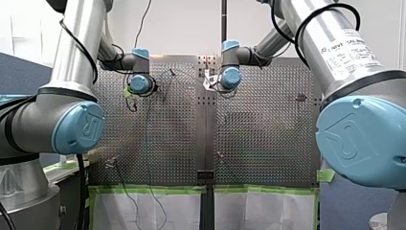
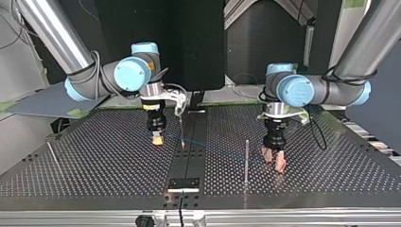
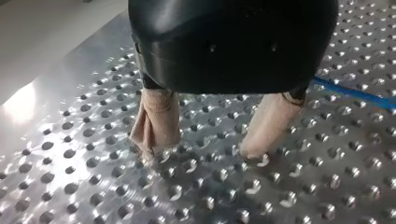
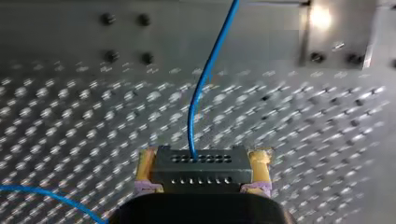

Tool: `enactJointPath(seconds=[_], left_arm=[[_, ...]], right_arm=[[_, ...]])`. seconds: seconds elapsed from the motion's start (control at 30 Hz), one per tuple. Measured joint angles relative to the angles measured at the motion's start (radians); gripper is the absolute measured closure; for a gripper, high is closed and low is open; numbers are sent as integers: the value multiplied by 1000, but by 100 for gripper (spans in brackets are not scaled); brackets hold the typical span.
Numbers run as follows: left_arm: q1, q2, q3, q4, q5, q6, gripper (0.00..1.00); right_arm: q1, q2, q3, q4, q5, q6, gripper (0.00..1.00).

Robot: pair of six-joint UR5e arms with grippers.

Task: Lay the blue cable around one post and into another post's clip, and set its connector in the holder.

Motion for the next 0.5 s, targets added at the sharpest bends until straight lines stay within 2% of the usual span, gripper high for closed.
enactJointPath(seconds=[0.17, 0.27, 0.5], left_arm=[[-9, 0, -5, 6, 3, -5, 0], [-12, 1, -5, 8, 3, -6, 0], [-14, 0, -5, 13, 7, -24, 0]], right_arm=[[5, 0, 50, -47, 43, 37, 81], [6, 0, 83, -79, 54, 57, 81], [5, 0, 149, -145, 84, 88, 81]])
